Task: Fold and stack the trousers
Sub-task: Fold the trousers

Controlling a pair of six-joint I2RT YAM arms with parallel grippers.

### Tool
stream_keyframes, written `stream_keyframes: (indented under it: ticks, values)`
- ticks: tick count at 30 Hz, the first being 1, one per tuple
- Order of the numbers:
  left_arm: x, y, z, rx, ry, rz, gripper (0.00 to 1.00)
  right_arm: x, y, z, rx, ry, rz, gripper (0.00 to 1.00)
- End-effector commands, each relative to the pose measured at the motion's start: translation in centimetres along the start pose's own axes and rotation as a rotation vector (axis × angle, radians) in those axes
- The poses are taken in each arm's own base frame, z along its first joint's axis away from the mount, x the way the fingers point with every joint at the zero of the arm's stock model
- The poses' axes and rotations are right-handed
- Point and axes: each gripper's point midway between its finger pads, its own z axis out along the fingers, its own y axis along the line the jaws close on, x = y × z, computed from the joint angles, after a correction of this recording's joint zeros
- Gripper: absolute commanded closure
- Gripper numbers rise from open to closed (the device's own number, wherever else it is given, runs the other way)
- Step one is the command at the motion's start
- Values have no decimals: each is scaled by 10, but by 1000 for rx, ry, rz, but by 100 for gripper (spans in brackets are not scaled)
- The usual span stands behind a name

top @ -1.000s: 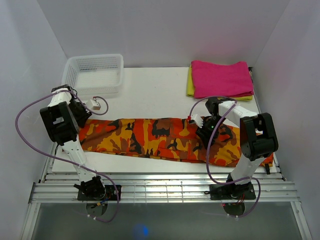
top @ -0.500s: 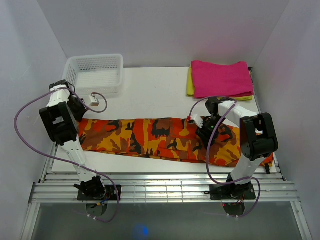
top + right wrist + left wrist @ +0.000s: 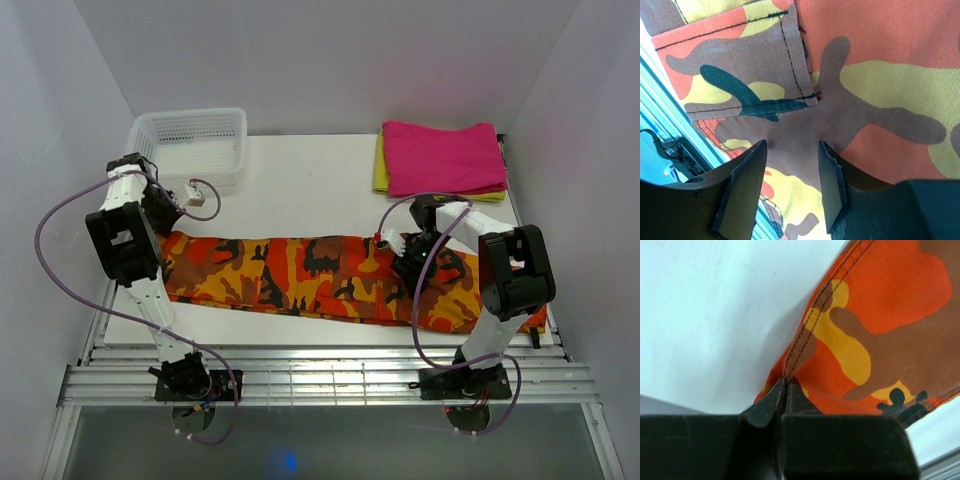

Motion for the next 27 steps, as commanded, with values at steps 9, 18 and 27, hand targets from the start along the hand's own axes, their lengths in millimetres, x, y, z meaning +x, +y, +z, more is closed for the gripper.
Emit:
stream_keyframes:
  ticks: [9,18,27]
  values:
    - [-12,14,-49,-144,-82,-117,38,-19,-6,-8,31,-34,0,48]
    - [-109,-35,-135,-154,-584,-244,2,-59,-24,17,63,-59,-31,47]
    - [-208,-133,-128,-31,-880,-186,2,-141,2,-70,126,-403,-160,41]
